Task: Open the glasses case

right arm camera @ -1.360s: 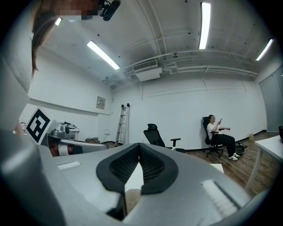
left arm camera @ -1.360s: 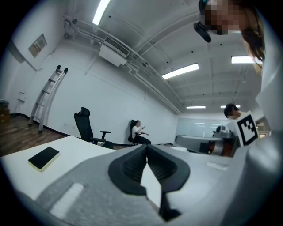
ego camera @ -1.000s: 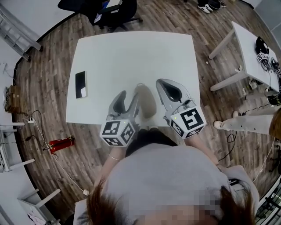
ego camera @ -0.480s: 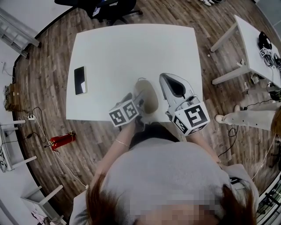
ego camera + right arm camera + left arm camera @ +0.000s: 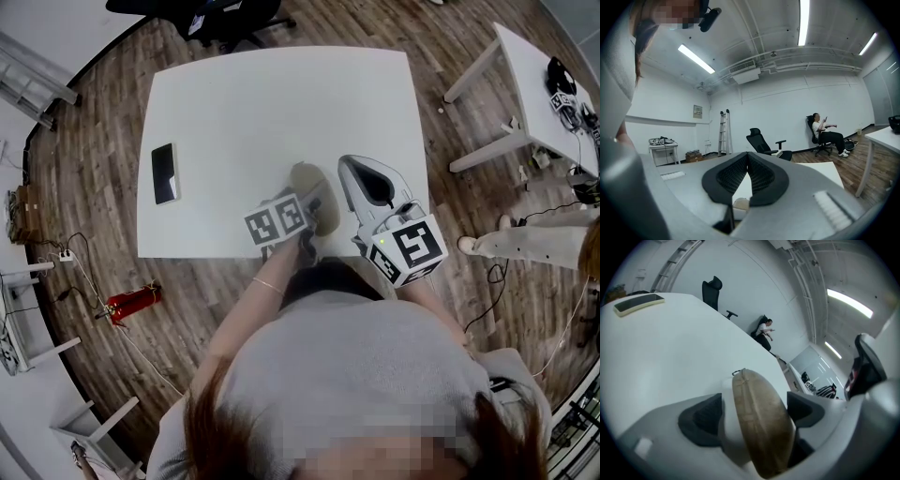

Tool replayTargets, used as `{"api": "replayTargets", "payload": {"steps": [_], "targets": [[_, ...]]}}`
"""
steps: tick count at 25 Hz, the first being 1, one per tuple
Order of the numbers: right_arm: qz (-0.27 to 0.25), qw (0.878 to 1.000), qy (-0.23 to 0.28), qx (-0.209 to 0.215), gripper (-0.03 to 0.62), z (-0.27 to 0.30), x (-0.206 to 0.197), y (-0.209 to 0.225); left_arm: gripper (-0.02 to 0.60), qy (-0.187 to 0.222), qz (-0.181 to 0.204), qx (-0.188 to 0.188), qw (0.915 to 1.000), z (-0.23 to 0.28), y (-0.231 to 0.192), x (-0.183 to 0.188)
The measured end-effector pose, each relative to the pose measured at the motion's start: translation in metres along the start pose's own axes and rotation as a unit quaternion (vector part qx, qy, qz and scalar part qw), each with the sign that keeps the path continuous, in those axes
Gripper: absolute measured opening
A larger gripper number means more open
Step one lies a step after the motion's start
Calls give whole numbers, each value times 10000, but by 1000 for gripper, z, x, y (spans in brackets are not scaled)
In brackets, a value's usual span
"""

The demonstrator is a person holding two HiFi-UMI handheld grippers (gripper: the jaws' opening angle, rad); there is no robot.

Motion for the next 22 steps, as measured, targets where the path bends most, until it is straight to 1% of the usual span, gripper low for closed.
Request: {"api": "replayTargets", "payload": {"steps": [2,6,9,11,14,16,18,20,22], "targets": [[55,10000,12,-32,5,-1,0,3,433,-131,-16,38,9999,8,5,-1],[139,9999,74,-41,5,-3,4,8,431,-391,191,207,9988,25,17,1],[147,9998,125,-28,5,-3,8,8,426,-556,50,234,9982,37,21,-1],[140,9998,144,-28,5,-3,11,8,397,-640,37,194,9978,44,26,-2],[197,9997,161,-38,5,-5,13,11,388,-766,319,219,9963,48,31,-4],[302,9993,200,-72,5,-7,14,15,379,-789,419,142,9959,48,32,-4],[353,9991,212,-111,5,-9,15,19,371,-729,425,-44,9964,45,33,-3],[332,9991,202,-149,5,-10,13,25,346,-668,470,-268,9963,42,37,-4],[328,9990,206,-207,5,-12,10,32,304,-604,627,-464,9951,41,43,-3]]}}
Point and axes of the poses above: the fingertips, and each gripper's own axes: z forward along the fingers, y to its right, x out of its top, the point moved 3 cm from there along -z, backward along the fingers, and after that the axes turned 5 degrees about -x, right-handed, at the moved point
